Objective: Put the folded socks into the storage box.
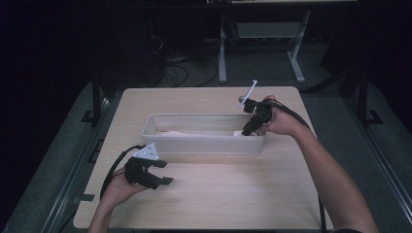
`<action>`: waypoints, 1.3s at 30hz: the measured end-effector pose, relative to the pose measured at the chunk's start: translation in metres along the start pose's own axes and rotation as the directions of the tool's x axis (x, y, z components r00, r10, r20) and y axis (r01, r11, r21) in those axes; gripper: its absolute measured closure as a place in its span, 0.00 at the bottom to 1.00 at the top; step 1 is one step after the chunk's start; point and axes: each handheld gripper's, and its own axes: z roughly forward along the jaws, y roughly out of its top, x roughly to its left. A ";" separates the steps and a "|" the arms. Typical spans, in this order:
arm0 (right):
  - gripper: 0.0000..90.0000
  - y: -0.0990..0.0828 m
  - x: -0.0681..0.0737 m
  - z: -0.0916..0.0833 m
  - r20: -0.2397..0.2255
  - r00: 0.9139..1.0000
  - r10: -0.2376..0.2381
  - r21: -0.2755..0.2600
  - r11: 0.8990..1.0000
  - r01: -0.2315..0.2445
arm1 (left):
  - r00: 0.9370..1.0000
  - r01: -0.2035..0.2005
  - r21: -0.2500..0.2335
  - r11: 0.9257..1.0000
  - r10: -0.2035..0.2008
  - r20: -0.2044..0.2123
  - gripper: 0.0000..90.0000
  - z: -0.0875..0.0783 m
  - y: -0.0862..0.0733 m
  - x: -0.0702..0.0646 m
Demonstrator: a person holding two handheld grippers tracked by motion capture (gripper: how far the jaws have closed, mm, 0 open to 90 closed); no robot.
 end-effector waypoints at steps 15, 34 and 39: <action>0.90 0.005 -0.005 0.028 -0.008 1.000 0.005 0.115 0.993 -0.004 | 1.000 0.006 -0.007 1.000 -0.006 0.001 0.36 -0.001 -0.001 0.001; 0.91 -0.001 -0.007 0.011 0.004 0.999 0.034 0.068 0.997 -0.034 | 1.000 0.002 -0.006 1.000 -0.002 -0.002 0.36 -0.002 -0.001 0.001; 0.94 -0.002 -0.009 0.018 0.008 0.999 0.042 0.093 0.995 -0.042 | 1.000 0.004 -0.004 1.000 -0.004 -0.002 0.36 -0.002 -0.001 0.001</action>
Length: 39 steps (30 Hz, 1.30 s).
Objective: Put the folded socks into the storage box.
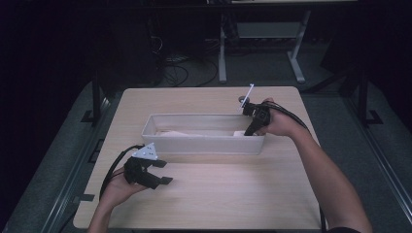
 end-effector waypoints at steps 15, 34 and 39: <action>0.90 0.001 0.003 -0.004 0.013 1.000 0.001 -0.016 1.000 -0.001 | 1.000 0.001 -0.005 1.000 -0.001 -0.005 0.35 -0.002 -0.001 0.000; 0.82 -0.009 0.013 -0.035 0.030 1.000 0.006 -0.106 0.994 -0.003 | 1.000 0.000 -0.002 1.000 0.000 -0.003 0.34 -0.002 -0.001 -0.002; 0.81 -0.012 0.017 -0.043 0.042 0.999 0.011 -0.120 0.993 -0.006 | 1.000 0.002 -0.010 1.000 -0.002 -0.006 0.34 -0.004 -0.001 -0.002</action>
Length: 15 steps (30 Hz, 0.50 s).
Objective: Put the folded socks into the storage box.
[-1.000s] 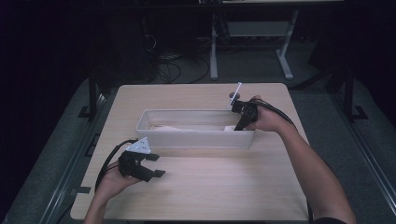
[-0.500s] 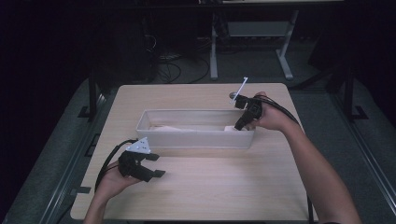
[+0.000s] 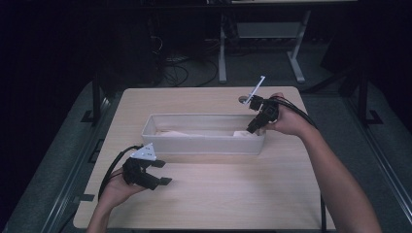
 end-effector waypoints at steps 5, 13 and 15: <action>0.80 -0.004 0.002 -0.008 0.007 1.000 0.008 -0.015 1.000 -0.008 | 1.000 -0.005 0.001 1.000 0.005 -0.006 0.34 -0.002 0.000 0.000; 0.76 -0.007 0.008 -0.018 0.013 1.000 0.014 -0.032 0.999 -0.014 | 1.000 0.007 -0.010 1.000 -0.008 -0.009 0.33 -0.005 -0.002 0.002; 0.76 -0.008 0.010 -0.020 0.013 1.000 0.017 -0.035 0.999 -0.016 | 1.000 0.004 -0.006 1.000 -0.004 -0.010 0.33 -0.005 -0.002 0.002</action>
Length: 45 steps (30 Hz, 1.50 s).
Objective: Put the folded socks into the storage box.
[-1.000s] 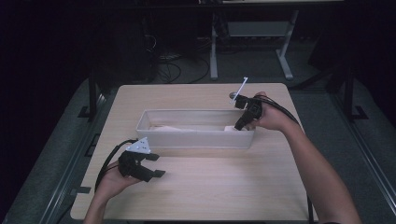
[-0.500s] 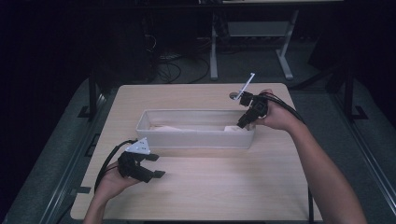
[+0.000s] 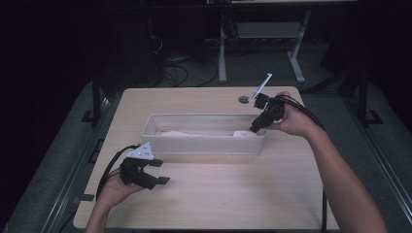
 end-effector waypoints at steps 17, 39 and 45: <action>0.73 -0.013 0.015 -0.023 0.021 1.000 -0.001 -0.016 1.000 0.001 | 1.000 0.008 -0.006 1.000 -0.008 -0.013 0.33 -0.005 -0.002 0.001; 0.69 -0.043 0.027 -0.027 0.012 0.999 0.030 -0.032 0.999 -0.030 | 1.000 0.011 -0.016 1.000 -0.012 -0.021 0.33 -0.008 -0.003 0.001; 0.69 -0.053 0.030 -0.026 0.009 0.999 0.044 -0.038 0.998 -0.043 | 1.000 0.014 -0.020 1.000 -0.014 -0.023 0.33 -0.008 -0.003 0.001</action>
